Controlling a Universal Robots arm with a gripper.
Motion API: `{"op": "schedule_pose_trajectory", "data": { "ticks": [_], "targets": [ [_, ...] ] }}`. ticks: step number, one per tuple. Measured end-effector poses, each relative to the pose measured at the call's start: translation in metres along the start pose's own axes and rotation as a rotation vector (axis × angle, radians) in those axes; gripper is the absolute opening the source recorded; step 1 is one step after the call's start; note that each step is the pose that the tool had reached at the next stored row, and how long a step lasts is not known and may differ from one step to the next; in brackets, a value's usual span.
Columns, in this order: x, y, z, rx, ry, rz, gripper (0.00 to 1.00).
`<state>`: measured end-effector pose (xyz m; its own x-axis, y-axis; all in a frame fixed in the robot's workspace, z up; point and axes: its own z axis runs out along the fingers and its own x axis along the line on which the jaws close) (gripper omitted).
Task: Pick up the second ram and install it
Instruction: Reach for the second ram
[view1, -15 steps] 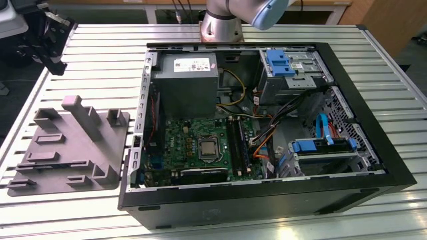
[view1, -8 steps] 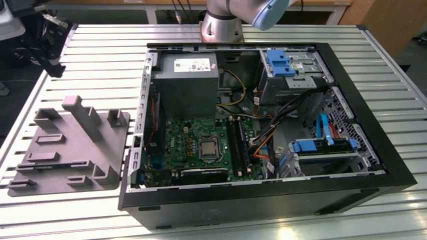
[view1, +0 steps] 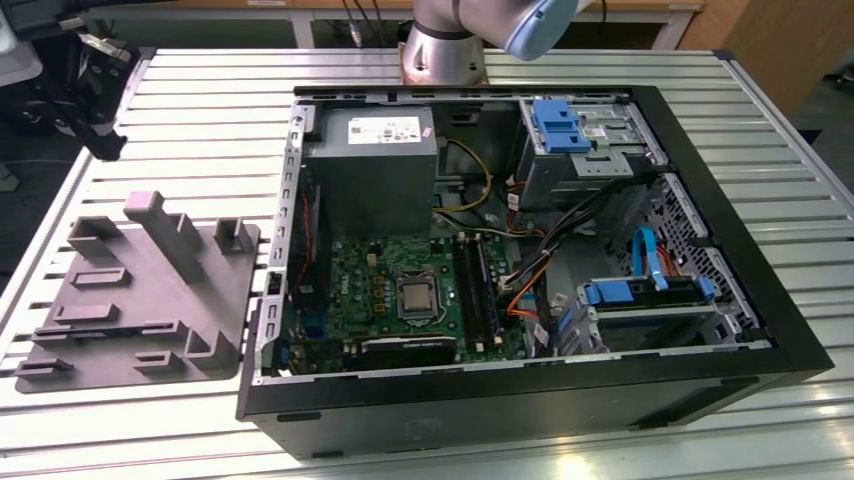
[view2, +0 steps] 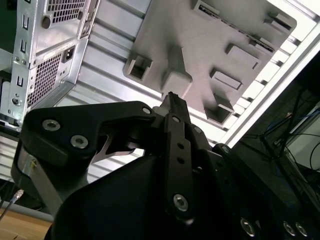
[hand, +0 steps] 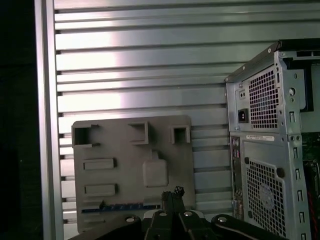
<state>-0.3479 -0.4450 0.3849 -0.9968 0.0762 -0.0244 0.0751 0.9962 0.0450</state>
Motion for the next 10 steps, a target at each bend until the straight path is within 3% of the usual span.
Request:
{"op": "schedule_pose_trajectory", "data": {
  "ticks": [10],
  "targets": [
    [0.0035, -0.0071, 0.0018, 0.0000, 0.0000, 0.000, 0.11]
  ]
}}
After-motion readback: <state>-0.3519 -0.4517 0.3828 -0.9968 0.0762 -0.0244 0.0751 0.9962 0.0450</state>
